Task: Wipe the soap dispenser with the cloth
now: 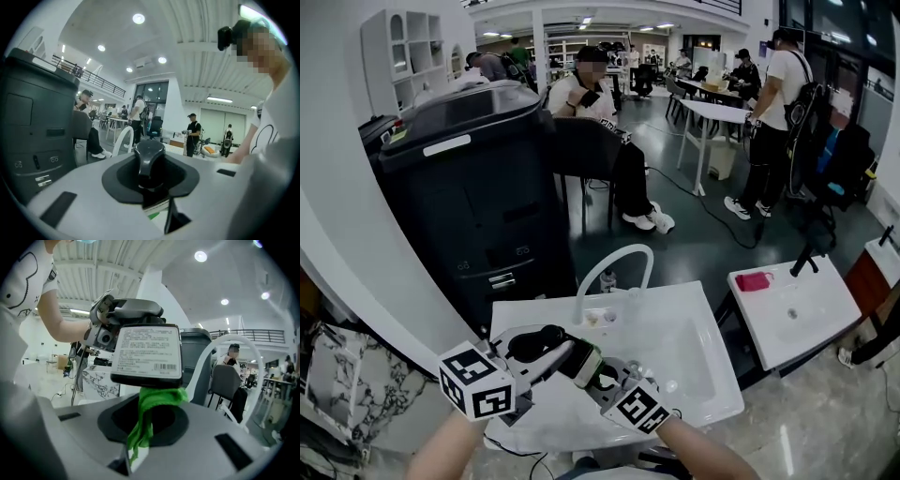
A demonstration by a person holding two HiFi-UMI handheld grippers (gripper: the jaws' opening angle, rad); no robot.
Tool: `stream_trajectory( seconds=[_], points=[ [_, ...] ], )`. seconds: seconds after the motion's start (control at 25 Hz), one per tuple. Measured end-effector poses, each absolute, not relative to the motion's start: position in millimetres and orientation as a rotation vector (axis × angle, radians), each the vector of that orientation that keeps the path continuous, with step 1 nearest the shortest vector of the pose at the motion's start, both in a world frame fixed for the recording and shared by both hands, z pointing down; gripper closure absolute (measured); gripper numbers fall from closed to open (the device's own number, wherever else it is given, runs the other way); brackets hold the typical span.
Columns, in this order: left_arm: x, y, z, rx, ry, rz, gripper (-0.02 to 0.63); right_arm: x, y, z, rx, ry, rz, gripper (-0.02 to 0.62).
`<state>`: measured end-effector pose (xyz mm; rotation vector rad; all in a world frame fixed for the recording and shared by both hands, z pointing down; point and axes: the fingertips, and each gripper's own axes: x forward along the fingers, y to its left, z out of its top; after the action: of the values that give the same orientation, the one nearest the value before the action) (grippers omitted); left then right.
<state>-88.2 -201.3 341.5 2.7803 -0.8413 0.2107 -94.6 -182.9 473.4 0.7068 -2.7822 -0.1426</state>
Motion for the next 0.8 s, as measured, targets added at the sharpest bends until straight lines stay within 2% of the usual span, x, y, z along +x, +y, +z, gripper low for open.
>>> stream_trajectory(
  seconds=[0.16, 0.56, 0.8],
  points=[
    [-84, -199, 353, 2.829, -0.895, 0.367, 0.503, -88, -182, 481, 0.701, -2.762, -0.098, 0.551],
    [-95, -217, 362, 2.827, -1.129, 0.465, 0.503, -54, -177, 466, 0.804, -2.789, -0.108, 0.551],
    [-98, -220, 359, 2.743, -1.172, 0.359, 0.503, -46, -170, 465, 0.791, -2.793, -0.111, 0.551]
  ],
)
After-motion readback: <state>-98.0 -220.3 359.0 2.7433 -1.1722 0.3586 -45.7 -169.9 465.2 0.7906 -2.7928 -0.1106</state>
